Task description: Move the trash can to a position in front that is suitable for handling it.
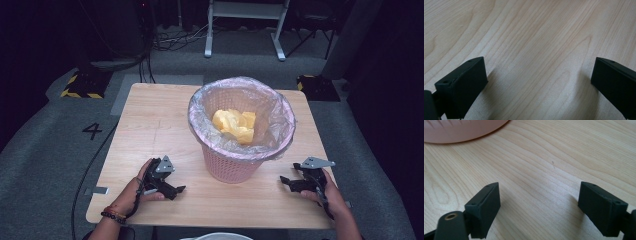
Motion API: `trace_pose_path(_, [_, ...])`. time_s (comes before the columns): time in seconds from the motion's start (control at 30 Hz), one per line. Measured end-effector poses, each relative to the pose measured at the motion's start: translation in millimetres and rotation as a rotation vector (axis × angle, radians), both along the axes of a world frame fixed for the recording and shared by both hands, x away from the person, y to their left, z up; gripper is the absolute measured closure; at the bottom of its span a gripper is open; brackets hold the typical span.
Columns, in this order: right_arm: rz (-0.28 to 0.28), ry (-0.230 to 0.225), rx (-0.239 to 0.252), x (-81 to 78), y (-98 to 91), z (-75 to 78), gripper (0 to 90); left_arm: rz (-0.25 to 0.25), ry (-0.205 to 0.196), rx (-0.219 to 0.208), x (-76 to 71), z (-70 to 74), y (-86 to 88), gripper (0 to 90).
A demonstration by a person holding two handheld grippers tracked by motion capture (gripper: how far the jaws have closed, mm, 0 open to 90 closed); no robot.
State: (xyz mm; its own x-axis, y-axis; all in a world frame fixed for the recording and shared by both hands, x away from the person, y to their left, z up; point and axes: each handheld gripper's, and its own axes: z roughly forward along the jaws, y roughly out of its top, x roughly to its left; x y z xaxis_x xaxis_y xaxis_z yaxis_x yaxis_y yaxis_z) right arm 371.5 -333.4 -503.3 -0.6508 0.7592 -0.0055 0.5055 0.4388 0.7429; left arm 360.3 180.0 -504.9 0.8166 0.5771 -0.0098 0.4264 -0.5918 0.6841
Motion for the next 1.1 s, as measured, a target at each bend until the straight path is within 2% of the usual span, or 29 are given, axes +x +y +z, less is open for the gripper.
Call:
trace_pose_path(0.37, [0.024, 0.003, -0.016, 1.9, -0.8, 1.1, 15.4, -0.005, -0.001, 0.001, 0.8, 0.1, 0.0, 0.3])
trace_pose_path(0.4, [0.013, -0.017, -0.023, 3.5, -0.1, 1.5, 17.5, -0.005, -0.001, 0.001, 0.8, 0.1, 0.0, 0.3])
trace_pose_path(0.5, [0.013, -0.029, -0.025, 8.9, 5.0, 4.4, 18.6, -0.005, -0.001, 0.001, 0.8, 0.1, 0.0, 0.3])
trace_pose_path(0.63, [0.049, -0.089, -0.005, 18.5, 20.3, 17.7, 20.4, -0.006, -0.001, 0.000, 0.9, 0.0, -0.1, 0.3])
trace_pose_path(0.67, [0.049, -0.089, -0.005, 18.5, 20.3, 17.7, 20.4, -0.006, -0.001, 0.000, 0.9, 0.0, -0.1, 0.3])
trace_pose_path(0.7, [0.078, -0.119, 0.004, 22.9, 28.0, 26.4, 20.9, -0.005, 0.000, 0.001, 0.9, 0.1, 0.0, 0.3])
trace_pose_path(0.83, [0.160, -0.166, 0.026, 27.8, 40.1, 39.6, 21.5, -0.005, -0.001, 0.001, 0.9, 0.1, 0.0, 0.3])
trace_pose_path(0.87, [0.188, -0.172, 0.023, 28.4, 43.1, 41.9, 21.5, -0.005, -0.001, 0.001, 0.9, 0.1, 0.0, 0.3])
trace_pose_path(0.9, [0.188, -0.172, 0.023, 28.4, 43.1, 41.9, 21.5, -0.005, -0.001, 0.001, 0.9, 0.1, 0.0, 0.3])
trace_pose_path(0.93, [0.247, -0.177, 0.031, 28.9, 49.5, 45.3, 21.1, -0.005, -0.001, 0.000, 0.9, 0.0, 0.0, 0.3])
trace_pose_path(0.97, [0.274, -0.179, 0.036, 28.7, 53.3, 46.6, 21.0, -0.005, -0.001, 0.000, 0.9, 0.0, 0.0, 0.3])
trace_pose_path(1.0, [0.274, -0.179, 0.036, 28.7, 53.3, 46.6, 21.0, -0.005, -0.001, 0.000, 0.9, 0.0, 0.0, 0.3])
trace_pose_path(1.03, [0.333, -0.179, 0.038, 27.4, 61.5, 47.9, 20.2, -0.005, 0.000, 0.000, 0.9, 0.0, -0.1, 0.3])
trace_pose_path(1.1, [0.384, -0.176, 0.028, 25.5, 69.9, 47.8, 18.0, -0.006, -0.001, 0.001, 0.9, 0.1, 0.0, 0.3])
